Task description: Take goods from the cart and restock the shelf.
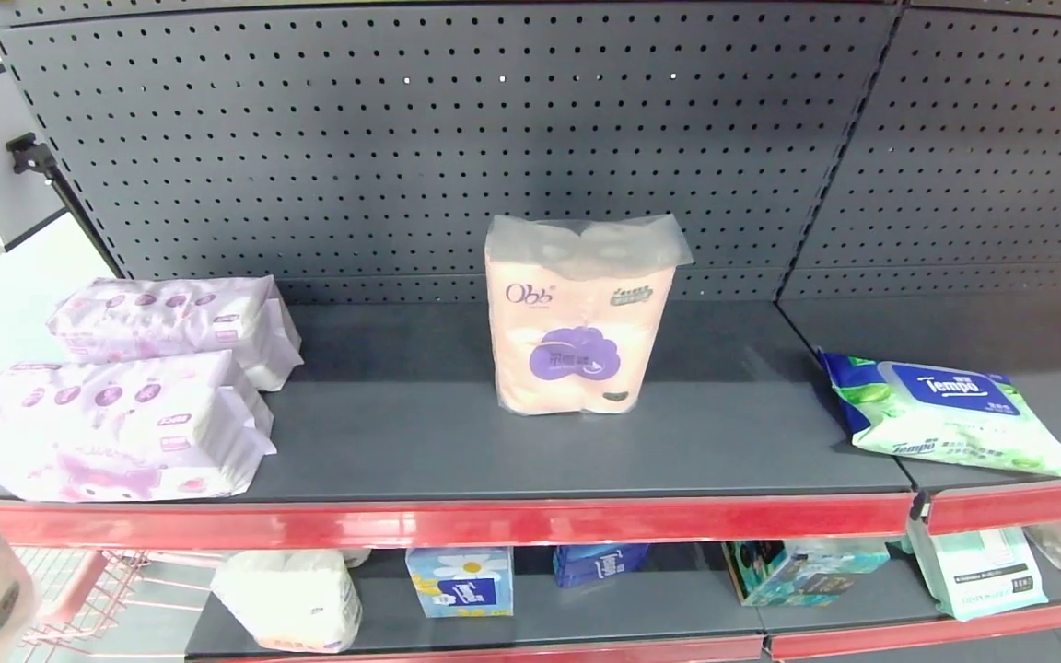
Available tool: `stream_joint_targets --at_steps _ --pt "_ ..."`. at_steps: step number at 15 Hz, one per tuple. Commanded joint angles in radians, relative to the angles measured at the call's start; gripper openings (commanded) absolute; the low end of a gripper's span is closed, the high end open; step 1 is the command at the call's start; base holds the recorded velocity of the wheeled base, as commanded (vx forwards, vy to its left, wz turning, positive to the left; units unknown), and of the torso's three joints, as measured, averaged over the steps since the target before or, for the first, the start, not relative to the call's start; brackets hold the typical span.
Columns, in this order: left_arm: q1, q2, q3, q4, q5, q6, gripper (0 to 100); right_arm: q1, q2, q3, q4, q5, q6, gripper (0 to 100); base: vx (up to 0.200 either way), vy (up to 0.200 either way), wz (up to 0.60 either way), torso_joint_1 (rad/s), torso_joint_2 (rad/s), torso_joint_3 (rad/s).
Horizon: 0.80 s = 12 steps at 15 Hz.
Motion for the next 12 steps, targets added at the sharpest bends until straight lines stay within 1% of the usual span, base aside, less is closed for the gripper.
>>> stream_joint_targets --at_steps 1,4,5,6,7,8,9,12 --pt "-0.001 -0.001 0.001 0.001 0.001 0.000 0 0.000 0.001 0.000 0.000 0.001 0.000 100 0.200 0.000 0.00 -0.002 0.01 0.002" --pt "-0.001 -0.001 -0.001 -0.001 0.001 0.001 0 0.000 0.001 0.000 0.000 0.001 0.000 100 0.200 0.000 0.00 -0.006 0.00 0.004" --pt "-0.002 -0.007 -0.002 -0.001 -0.002 0.014 0 0.000 0.001 0.000 0.000 0.001 0.000 100 0.000 0.000 0.00 0.000 0.00 0.000" --pt "-0.002 -0.015 -0.007 -0.001 -0.007 0.034 0 0.000 0.001 0.000 0.000 0.001 0.000 100 0.000 0.000 0.00 0.000 0.00 0.000" --pt "-0.004 -0.020 -0.010 -0.001 -0.008 0.044 0 0.000 0.001 0.000 0.000 0.001 0.000 100 0.000 0.000 0.00 0.000 0.00 0.000" --pt "-0.004 -0.024 -0.021 0.001 -0.013 0.046 0 0.000 0.001 0.000 0.000 0.001 0.000 100 0.000 0.000 0.00 0.000 0.00 0.000" --pt "-0.004 -0.024 -0.041 0.001 -0.039 0.046 0 0.000 0.001 0.000 0.000 0.001 0.000 100 0.000 0.000 0.00 0.000 0.00 0.000" --pt "-0.004 -0.020 -0.077 0.002 -0.053 0.044 0 0.000 0.001 0.000 0.000 0.001 0.000 100 0.000 0.000 0.00 0.000 0.00 0.000"
